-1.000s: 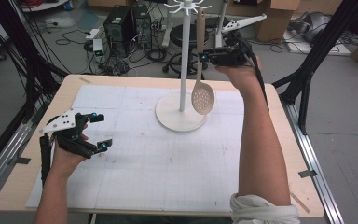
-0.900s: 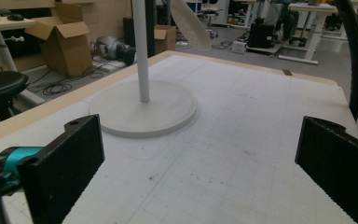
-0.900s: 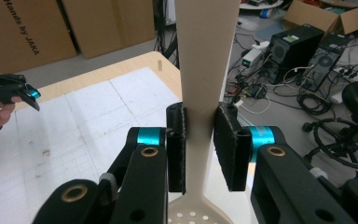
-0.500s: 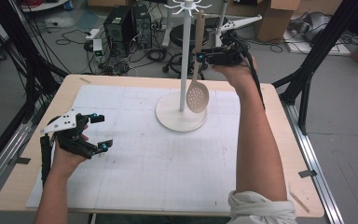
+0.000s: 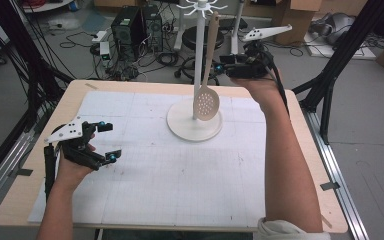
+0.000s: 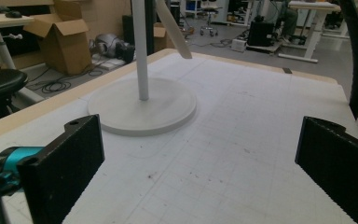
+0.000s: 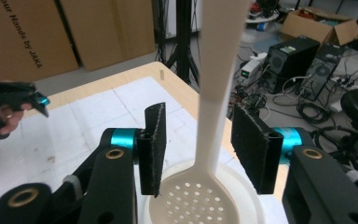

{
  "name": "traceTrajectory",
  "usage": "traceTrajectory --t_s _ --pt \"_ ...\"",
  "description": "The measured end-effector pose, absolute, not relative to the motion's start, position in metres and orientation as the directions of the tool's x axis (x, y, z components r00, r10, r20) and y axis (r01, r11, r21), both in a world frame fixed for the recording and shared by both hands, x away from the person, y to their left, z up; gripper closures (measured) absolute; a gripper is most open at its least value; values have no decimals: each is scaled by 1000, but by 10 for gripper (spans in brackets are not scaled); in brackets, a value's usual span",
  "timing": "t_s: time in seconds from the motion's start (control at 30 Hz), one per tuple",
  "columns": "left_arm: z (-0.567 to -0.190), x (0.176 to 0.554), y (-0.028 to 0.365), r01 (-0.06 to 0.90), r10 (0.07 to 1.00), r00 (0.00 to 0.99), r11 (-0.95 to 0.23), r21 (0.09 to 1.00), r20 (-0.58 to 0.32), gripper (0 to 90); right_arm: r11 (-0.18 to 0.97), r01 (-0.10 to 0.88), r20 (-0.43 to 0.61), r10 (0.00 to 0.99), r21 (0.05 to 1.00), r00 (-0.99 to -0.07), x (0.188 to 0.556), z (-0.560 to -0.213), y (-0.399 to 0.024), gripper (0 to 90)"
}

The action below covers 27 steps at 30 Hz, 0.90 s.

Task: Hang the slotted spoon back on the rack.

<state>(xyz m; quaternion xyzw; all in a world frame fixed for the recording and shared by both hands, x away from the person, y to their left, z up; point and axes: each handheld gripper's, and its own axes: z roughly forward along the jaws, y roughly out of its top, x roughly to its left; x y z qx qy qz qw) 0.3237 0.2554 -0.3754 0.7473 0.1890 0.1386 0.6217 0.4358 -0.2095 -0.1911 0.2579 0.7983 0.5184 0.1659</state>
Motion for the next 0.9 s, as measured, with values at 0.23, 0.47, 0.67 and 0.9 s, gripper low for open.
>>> traceTrajectory --t_s 0.23,0.47,0.67,0.9 --pt "-375 323 254 113 453 891 -162 980 -28 17 274 179 -6 561 945 -827 407 -206 -229 468" --pt "-376 324 253 117 452 892 -167 979 -30 17 237 142 -8 536 961 -844 382 -227 -250 436" --pt "-376 324 252 117 450 892 -163 980 -31 17 258 125 -37 542 958 -839 365 -246 -257 404" --pt "-376 323 252 115 448 893 -164 980 -30 17 208 125 -10 552 970 -834 339 -285 -263 365"
